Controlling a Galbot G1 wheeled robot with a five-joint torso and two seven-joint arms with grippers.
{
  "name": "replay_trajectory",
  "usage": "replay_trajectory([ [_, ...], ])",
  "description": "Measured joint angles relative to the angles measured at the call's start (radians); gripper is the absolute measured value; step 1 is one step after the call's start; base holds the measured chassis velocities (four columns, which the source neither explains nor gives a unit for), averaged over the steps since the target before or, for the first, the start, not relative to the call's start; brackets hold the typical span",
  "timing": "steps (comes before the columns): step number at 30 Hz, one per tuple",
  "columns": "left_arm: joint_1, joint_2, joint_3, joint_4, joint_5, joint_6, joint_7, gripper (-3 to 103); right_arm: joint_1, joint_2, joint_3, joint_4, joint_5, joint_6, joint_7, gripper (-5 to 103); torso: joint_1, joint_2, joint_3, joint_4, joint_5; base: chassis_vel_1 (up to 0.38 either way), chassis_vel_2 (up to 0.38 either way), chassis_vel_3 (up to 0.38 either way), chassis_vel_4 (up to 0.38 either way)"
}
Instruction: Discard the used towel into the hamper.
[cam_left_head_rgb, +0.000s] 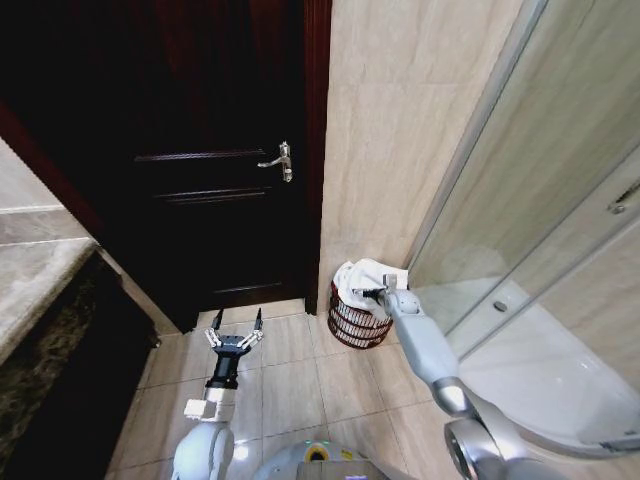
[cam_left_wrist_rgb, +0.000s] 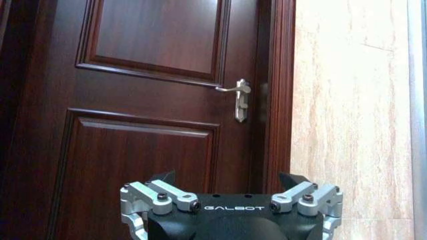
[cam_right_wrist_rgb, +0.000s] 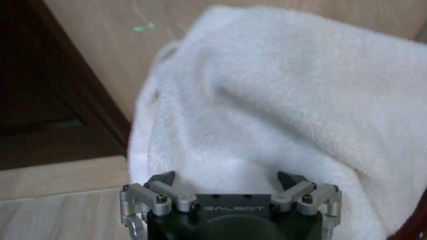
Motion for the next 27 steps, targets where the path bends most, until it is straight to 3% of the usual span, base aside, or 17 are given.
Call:
replay_trajectory([
  [5, -0.002, 0.001, 0.001, -0.005, 0.001, 0.003, 0.002, 100, 0.052, 0.034, 0.081, -0.134, -0.085, 0.053, -0.017, 100, -0.005, -0.011, -0.006, 0.0001, 0.0, 0.0, 0.0, 0.0, 0.0],
  [10, -0.002, 0.004, 0.0, -0.008, 0.001, 0.006, 0.002, 100, 0.054, 0.035, 0.094, -0.132, -0.073, 0.056, -0.017, 100, -0.006, -0.015, -0.008, 0.0004, 0.0002, 0.0, 0.0, 0.0, 0.0],
  [15, -0.009, 0.004, 0.003, -0.008, 0.001, 0.007, 0.002, 100, -0.003, -0.006, 0.051, 0.024, -0.003, 0.018, 0.018, 100, -0.007, -0.015, -0.009, 0.0002, 0.0003, 0.0, 0.0, 0.0, 0.0],
  [19, -0.012, 0.001, 0.011, -0.004, -0.002, 0.005, 0.002, 100, -0.133, -0.095, 0.013, 0.365, 0.102, -0.074, 0.095, 100, -0.006, -0.013, -0.008, -0.0001, -0.0002, 0.0, 0.0, 0.0, 0.0],
  [22, -0.014, -0.002, 0.017, 0.004, 0.0, 0.002, 0.003, 100, -0.154, -0.123, 0.005, 0.418, 0.115, -0.045, 0.098, 100, -0.006, -0.012, -0.007, -0.0003, 0.0002, 0.0, 0.0, 0.0, 0.0],
  [27, -0.005, -0.007, 0.02, 0.004, 0.004, -0.003, 0.004, 100, -0.074, -0.127, 0.0, 0.327, 0.143, 0.029, 0.058, 100, -0.005, -0.01, -0.006, 0.0002, -0.0003, 0.0, 0.0, 0.0, 0.0],
])
